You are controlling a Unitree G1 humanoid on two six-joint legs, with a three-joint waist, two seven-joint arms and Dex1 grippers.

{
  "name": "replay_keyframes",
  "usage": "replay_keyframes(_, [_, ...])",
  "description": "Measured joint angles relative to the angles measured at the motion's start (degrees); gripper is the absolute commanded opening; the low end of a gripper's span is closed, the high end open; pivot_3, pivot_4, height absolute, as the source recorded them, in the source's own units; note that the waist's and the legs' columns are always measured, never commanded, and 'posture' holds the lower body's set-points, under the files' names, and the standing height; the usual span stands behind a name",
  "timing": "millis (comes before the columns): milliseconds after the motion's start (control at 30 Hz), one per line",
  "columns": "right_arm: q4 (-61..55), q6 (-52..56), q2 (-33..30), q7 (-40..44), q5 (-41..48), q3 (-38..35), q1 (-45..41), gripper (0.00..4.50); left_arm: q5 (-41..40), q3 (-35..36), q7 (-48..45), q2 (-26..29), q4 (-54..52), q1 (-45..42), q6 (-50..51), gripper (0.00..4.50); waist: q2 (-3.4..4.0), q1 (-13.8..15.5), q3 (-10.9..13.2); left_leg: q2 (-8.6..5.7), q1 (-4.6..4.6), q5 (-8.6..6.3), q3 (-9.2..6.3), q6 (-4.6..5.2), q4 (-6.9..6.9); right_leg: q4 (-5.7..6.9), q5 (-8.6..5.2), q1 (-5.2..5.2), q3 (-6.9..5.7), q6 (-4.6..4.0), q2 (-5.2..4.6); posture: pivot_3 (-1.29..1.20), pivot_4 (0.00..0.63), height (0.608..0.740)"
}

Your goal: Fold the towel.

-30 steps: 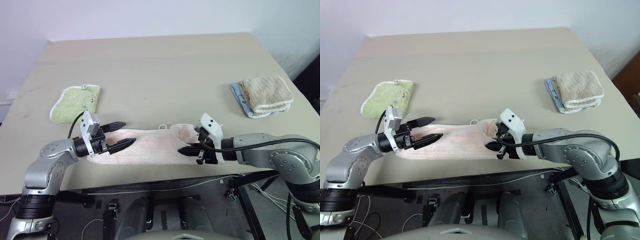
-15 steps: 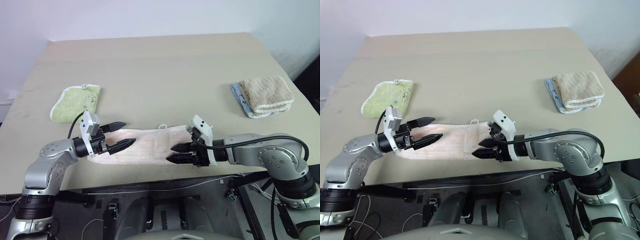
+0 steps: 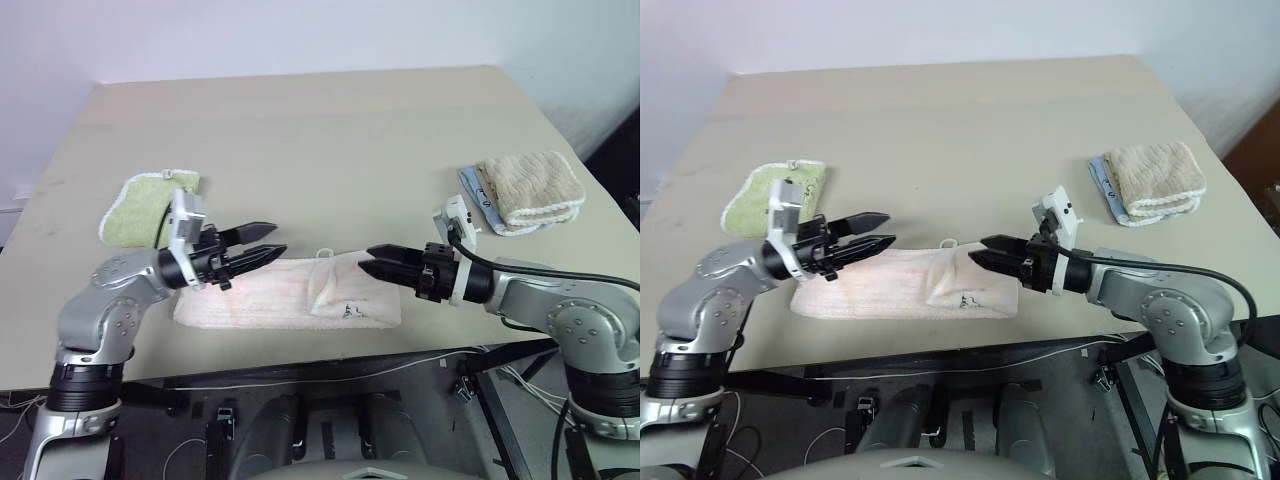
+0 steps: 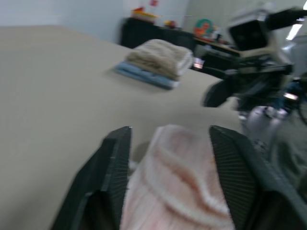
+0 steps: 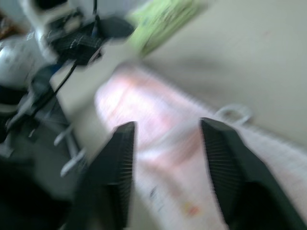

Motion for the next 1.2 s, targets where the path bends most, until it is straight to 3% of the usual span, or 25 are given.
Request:
replay_keyframes(100, [1.5,-3.1,2.2,0.5,-2.0,0.0,0.7,0.02,1.9,-3.7,-1.4,-1.9,1.8,-2.9,-1.1,0.48,0.0,0.1,0.0,0.0,0.01,0.01,0.0,-0.02,0.05,0.16,0.0,-0.02,0.0,0.0,-0.01,0.0,0.15,0.74])
replay_keyframes(167, [2.2,-3.9,2.5,0.8,-2.7,0.0,1.0,0.0,2.9,-5.2,-2.0,-2.8,2.8,-4.5,-1.5,0.04,0.0,0.1,0.0,-0.01,0.03,0.01,0.0,-0.02,0.09,0.24,0.0,-0.02,0.0,0.0,-0.01,0.0,0.15,0.74])
replay_keyframes(567, [8.7,-5.9,8.2,-2.5,-7.9,0.0,2.3,0.0,12.5,-14.4,-3.7,-8.2,10.1,-7.2,-8.0,0.04,0.0,0.1,0.0,-0.03,0.03,0.03,0.0,-0.01,0.24,0.5,-0.02,-0.09,0.05,-0.02,-0.01,0.0,0.15,0.74])
replay_keyframes(733, [11.6,-8.9,10.1,-3.9,-15.5,4.9,1.6,0.0,19.0,-19.7,-4.1,-11.5,16.3,-8.7,-13.2,0.04,0.0,0.1,0.0,-0.06,0.01,0.01,0.0,-0.04,0.33,0.52,-0.01,-0.09,0.05,0.0,-0.02,0.0,0.15,0.74])
replay_keyframes(833, [12.7,-11.1,11.2,-3.0,-20.5,10.2,2.5,0.0,23.6,-23.3,-4.3,-10.8,17.7,-8.2,-15.2,0.04,0.0,-0.1,0.0,-0.04,0.01,0.03,0.0,-0.02,0.3,0.6,0.0,-0.15,0.05,0.01,0.01,0.0,0.15,0.74])
replay_keyframes(933, [14.4,-15.1,13.9,-3.8,-25.6,13.0,3.3,0.0,28.7,-26.3,-5.4,-6.3,17.6,-6.9,-19.6,0.04,-0.02,-0.4,-0.1,-0.02,0.17,-0.01,0.0,-0.15,0.23,0.63,-0.02,-0.09,0.14,-0.03,0.05,0.0,0.15,0.74])
replay_keyframes(1033, [16.4,-17.8,15.7,-4.5,-29.0,14.1,3.6,0.0,29.5,-26.0,-5.7,-4.5,16.6,-5.8,-19.8,0.04,-0.08,-0.6,-0.2,-0.02,1.19,-0.05,0.0,-0.18,-0.14,0.36,-0.12,0.7,0.21,-0.2,0.03,0.0,0.15,0.74])
replay_keyframes(1200, [17.7,-22.1,15.8,-3.6,-33.2,15.9,3.8,0.0,28.2,-24.2,-4.1,-6.6,15.7,-3.9,-17.3,0.04,-0.08,-0.4,-0.2,0.0,1.49,-0.05,-0.01,-0.18,-0.24,0.35,-0.21,1.13,0.19,-0.12,0.02,0.0,0.15,0.74])
